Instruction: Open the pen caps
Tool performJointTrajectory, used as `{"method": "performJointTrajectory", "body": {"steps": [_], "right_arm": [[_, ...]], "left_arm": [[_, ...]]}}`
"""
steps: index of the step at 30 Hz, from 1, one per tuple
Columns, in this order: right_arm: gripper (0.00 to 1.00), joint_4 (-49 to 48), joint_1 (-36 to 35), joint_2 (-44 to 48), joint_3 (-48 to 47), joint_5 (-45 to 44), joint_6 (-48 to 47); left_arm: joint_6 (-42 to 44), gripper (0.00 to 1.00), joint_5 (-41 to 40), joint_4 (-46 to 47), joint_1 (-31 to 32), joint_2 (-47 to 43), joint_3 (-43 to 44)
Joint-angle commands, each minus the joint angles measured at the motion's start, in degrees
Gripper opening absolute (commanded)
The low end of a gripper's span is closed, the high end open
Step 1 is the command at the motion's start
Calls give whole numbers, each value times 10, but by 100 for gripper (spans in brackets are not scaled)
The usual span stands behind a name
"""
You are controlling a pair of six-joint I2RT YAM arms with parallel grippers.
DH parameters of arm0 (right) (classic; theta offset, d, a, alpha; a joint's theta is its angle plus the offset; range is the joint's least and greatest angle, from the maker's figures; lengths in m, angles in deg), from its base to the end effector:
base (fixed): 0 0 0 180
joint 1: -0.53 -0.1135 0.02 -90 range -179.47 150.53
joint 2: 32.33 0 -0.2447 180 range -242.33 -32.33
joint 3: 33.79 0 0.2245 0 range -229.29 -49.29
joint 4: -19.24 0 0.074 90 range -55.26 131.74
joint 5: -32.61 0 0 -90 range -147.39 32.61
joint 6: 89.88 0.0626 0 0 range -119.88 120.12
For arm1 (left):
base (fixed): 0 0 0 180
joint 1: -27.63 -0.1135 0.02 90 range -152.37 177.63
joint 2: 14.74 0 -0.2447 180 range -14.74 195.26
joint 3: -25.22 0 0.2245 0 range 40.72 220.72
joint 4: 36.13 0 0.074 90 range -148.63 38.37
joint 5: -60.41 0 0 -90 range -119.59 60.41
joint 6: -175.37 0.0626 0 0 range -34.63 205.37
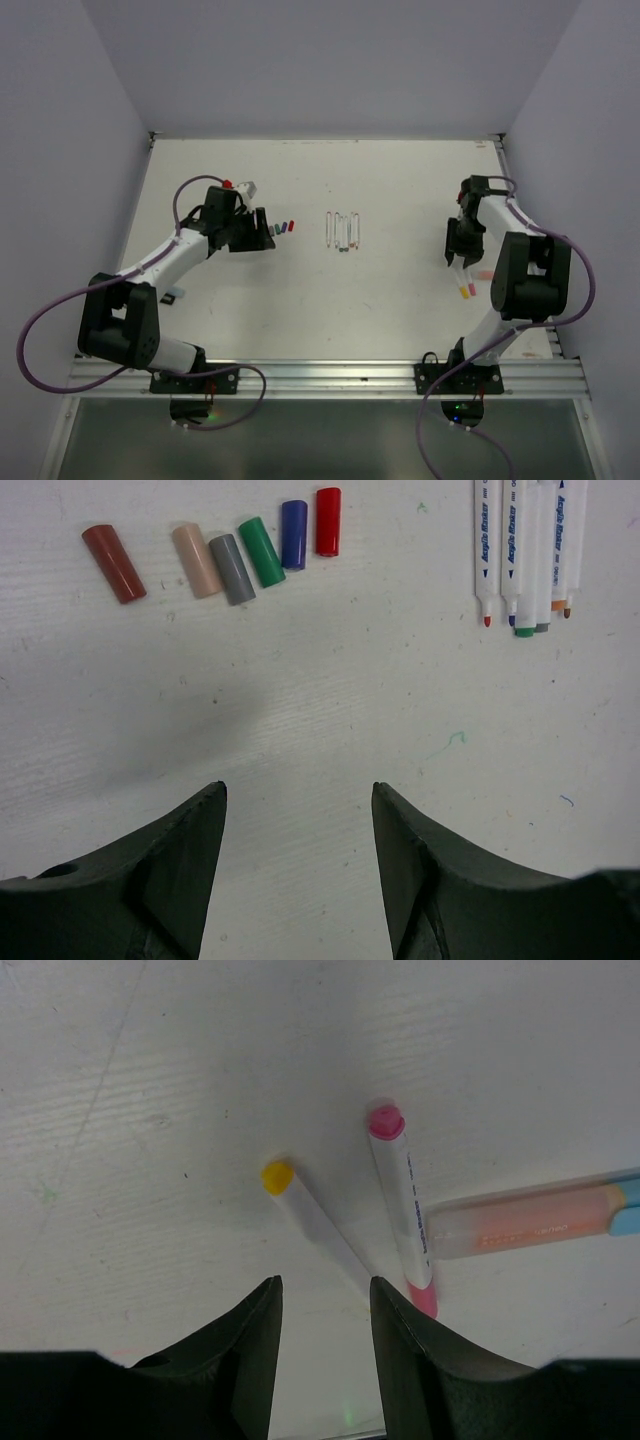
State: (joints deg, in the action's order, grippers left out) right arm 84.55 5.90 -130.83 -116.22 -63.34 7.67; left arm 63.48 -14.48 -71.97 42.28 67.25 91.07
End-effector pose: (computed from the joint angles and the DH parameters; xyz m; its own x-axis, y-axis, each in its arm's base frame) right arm 0.2904 -0.0338 0.1586 -0.9616 0.2216 -0.1620 0.2369 0.9681 -0.0819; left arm 0.2710 -0.0877 0.1875 -0.8562 -0.1482 -0.4950 0.0865 0.9033 -0.4202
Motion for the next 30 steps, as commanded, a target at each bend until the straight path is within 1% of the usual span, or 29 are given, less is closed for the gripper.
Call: {"method": "performJointTrajectory", "body": {"steps": [1, 6, 19, 21, 23, 25, 28, 30], "right_arm": [[43, -22, 5, 13, 15, 17, -30], [40, -30, 5, -6, 20, 27, -35], [36, -65, 5, -58, 28, 39, -36], [32, -66, 6, -70, 27, 41, -36], [17, -68, 5, -72, 28, 48, -36], [0, -66, 5, -73, 25, 48, -33], [0, -61, 2, -64, 8, 58, -18], [0, -41, -11, -47, -31, 87, 3]], "left_arm": [[1, 62, 11, 23, -1, -16, 1], [-7, 62, 9, 21, -1, -13, 5], [-3, 63, -3, -1, -1, -29, 10], [-2, 63, 4, -6, -1, -26, 11], [-1, 63, 14, -15, -1, -26, 13], [0, 63, 18, -22, -1, -30, 14], [4, 63, 32, -31, -1, -38, 24], [7, 63, 49, -35, -1, -45, 36]]}}
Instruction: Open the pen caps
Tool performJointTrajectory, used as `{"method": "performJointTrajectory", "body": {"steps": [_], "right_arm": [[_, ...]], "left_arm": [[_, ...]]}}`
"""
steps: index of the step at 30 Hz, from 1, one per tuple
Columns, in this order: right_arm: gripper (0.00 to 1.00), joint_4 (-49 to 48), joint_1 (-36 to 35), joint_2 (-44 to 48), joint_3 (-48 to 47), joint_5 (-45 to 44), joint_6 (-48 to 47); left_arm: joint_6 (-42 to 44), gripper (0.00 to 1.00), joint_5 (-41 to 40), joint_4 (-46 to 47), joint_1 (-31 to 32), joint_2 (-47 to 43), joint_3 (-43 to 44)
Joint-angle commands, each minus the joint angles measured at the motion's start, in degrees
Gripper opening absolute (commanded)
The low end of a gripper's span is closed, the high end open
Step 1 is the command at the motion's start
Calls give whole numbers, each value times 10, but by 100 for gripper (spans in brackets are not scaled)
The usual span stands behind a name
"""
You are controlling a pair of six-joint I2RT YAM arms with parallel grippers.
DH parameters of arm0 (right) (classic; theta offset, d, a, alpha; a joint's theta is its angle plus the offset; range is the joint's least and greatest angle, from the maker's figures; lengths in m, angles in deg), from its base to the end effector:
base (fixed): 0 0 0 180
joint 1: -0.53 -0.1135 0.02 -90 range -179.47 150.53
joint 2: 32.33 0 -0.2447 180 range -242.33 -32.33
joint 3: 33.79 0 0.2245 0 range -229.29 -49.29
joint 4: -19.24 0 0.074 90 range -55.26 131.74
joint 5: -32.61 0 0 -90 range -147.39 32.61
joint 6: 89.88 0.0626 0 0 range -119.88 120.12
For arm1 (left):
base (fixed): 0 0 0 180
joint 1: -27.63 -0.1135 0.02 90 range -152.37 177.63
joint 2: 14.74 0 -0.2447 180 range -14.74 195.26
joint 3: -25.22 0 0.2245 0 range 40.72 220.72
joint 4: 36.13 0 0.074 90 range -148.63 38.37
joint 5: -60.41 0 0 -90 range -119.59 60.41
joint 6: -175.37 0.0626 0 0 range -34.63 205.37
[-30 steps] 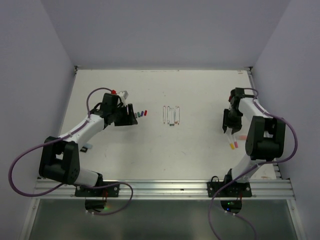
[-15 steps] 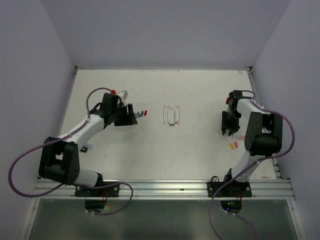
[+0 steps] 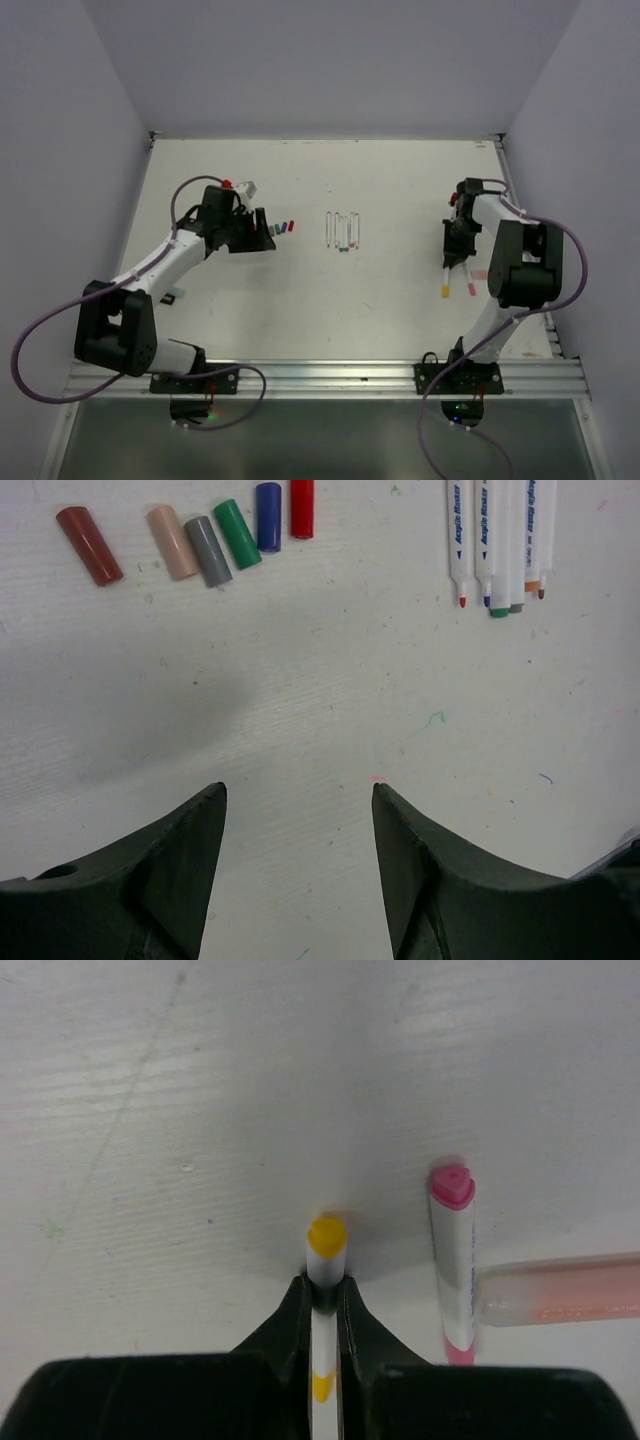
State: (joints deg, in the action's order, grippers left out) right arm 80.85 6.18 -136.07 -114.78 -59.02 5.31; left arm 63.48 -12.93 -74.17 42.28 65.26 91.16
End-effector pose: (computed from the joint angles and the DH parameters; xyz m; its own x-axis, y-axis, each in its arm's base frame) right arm 0.2970 -0.0312 0.1285 -0.9771 0.1875 -0.1004 0.1904 0.9815 -0.0193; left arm 0.2640 -0.0876 0.1942 -0.8622 -0.1438 -0.4857 0.0983 0.8931 -0.4389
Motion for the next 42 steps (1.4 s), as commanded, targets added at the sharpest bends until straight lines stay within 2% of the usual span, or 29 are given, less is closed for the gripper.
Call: {"method": "performJointTrajectory", "body": {"steps": [1, 4, 6, 7, 8, 10, 11, 12, 14, 16, 19, 23, 25, 30, 38, 42], "right_arm": [[0, 4, -22, 12, -64, 63, 41], [0, 38, -82, 26, -157, 113, 69], [0, 46, -129, 20, -227, 145, 103], [0, 40, -140, 9, -245, 188, 139], [0, 28, -159, 6, -265, 216, 163], [0, -38, -185, 1, -268, 269, 249], [0, -64, -193, 0, -264, 284, 277], [0, -115, -202, -1, -264, 297, 304], [0, -153, -230, -3, -264, 313, 359], [0, -203, -251, -6, -263, 325, 397], [0, -239, -265, -4, -262, 332, 422], [0, -269, -274, -13, -258, 353, 446], [0, -279, -280, -22, -259, 366, 456], [0, -310, -289, -28, -252, 385, 478], [0, -324, -295, -31, -250, 405, 492], [0, -316, -295, -21, -247, 399, 484]], "left_arm": [[7, 62, 41, -14, -1, -27, 40], [10, 62, 79, -8, -1, -28, 56], [5, 60, 133, 8, -1, -23, 61], [0, 58, 154, 32, -1, -21, 61], [-9, 49, 203, 46, -1, -18, 60], [-47, 40, 258, 105, 0, -5, 56], [-83, 40, 316, 130, 0, -1, 50], [-105, 40, 340, 184, 1, 6, 46], [-162, 45, 381, 240, 1, 11, 36], [-190, 54, 391, 288, 2, 19, 34], [-209, 58, 396, 299, 2, 35, 41], [-287, 60, 422, 384, 7, 50, 22], [-319, 60, 432, 459, 12, 57, 6], [-357, 61, 435, 513, 24, 81, 7], [-359, 61, 418, 514, 33, 98, 15], [-307, 59, 393, 422, 33, 94, 35]]}}
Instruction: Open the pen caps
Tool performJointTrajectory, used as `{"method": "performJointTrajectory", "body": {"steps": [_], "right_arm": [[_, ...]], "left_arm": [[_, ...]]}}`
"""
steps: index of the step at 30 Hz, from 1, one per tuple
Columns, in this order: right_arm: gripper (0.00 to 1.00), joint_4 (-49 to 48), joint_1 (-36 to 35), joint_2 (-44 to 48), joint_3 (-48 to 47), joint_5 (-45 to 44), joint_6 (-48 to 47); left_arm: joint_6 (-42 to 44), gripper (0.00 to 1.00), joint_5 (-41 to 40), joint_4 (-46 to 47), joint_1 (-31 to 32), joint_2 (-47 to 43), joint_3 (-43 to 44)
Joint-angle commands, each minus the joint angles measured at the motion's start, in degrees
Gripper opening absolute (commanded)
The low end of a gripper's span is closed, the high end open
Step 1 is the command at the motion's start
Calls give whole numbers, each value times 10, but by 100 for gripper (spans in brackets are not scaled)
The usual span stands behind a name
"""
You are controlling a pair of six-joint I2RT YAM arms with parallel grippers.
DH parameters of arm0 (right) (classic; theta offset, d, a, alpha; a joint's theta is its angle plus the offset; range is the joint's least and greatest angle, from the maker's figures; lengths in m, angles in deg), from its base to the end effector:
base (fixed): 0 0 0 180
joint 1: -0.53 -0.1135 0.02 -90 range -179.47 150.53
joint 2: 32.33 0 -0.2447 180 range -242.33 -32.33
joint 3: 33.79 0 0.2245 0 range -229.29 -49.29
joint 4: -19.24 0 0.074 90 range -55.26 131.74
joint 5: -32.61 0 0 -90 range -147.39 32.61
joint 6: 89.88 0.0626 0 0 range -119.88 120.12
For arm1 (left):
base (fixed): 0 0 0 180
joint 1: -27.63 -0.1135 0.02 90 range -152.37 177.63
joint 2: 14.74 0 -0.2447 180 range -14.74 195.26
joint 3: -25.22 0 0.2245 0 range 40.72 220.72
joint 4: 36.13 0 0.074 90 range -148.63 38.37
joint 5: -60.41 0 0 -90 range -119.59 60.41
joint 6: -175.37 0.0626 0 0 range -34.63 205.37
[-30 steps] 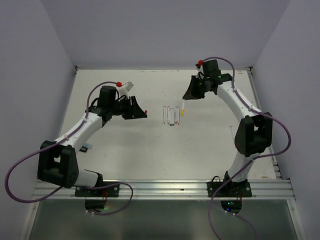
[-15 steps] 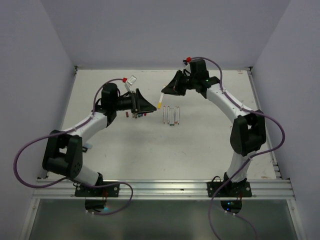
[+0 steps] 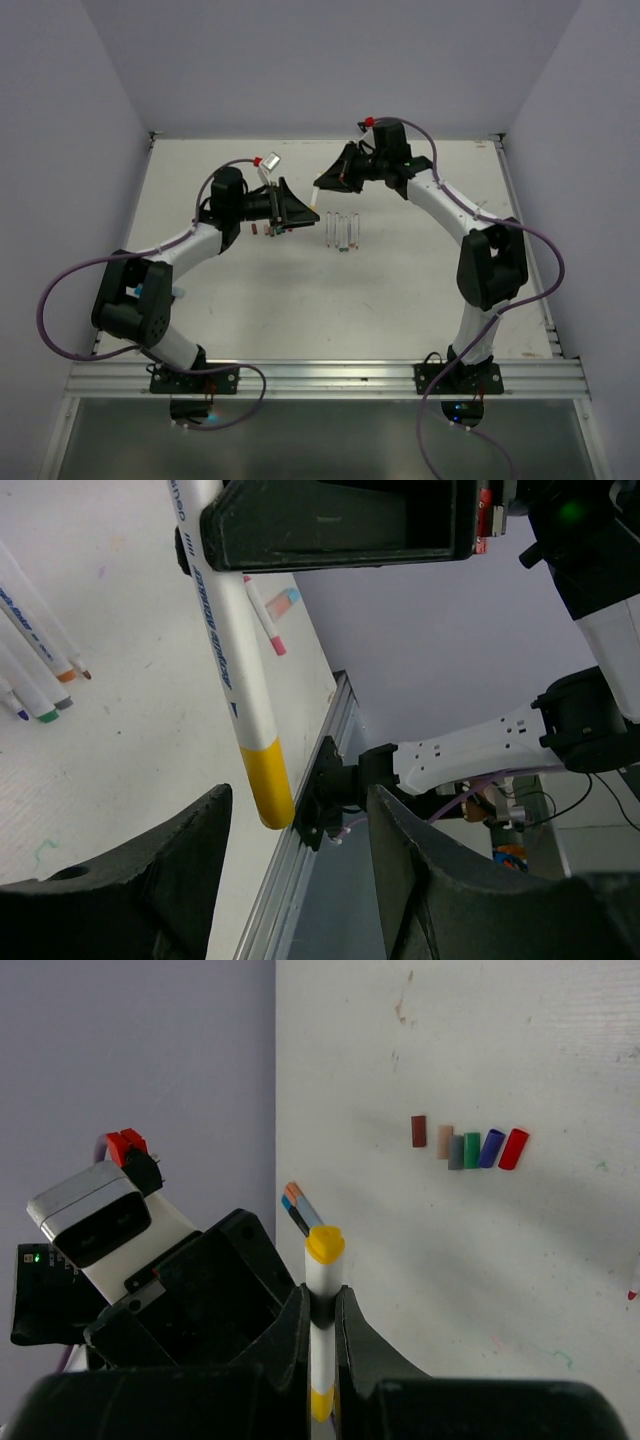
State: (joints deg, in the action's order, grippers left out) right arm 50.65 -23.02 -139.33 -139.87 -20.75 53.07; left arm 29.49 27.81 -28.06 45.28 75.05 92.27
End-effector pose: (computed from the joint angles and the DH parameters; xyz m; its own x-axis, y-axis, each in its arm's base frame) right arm 0.3710 0.2025 0.2775 -0.9202 0.2975 -0.2544 -0.0804 0.4923 0.8667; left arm 0.2988 -0.1504 0.2441 -0.9135 -0.1774 -0.3660 0.3275 0.2129 -0.9206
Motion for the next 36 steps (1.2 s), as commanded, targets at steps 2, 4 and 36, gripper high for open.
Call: {"method": "performJointTrajectory", "body": {"steps": [2, 4, 36], "right_arm": [[0, -14, -3, 13, 7, 23, 6], [0, -19, -4, 16, 16, 23, 8], [0, -10, 4, 25, -28, -115, -50]], "left_arm": [[32, 58, -18, -36, 3, -3, 24], [18, 56, -12, -22, 3, 0, 22], [128, 0, -64, -68, 70, -50, 16]]}}
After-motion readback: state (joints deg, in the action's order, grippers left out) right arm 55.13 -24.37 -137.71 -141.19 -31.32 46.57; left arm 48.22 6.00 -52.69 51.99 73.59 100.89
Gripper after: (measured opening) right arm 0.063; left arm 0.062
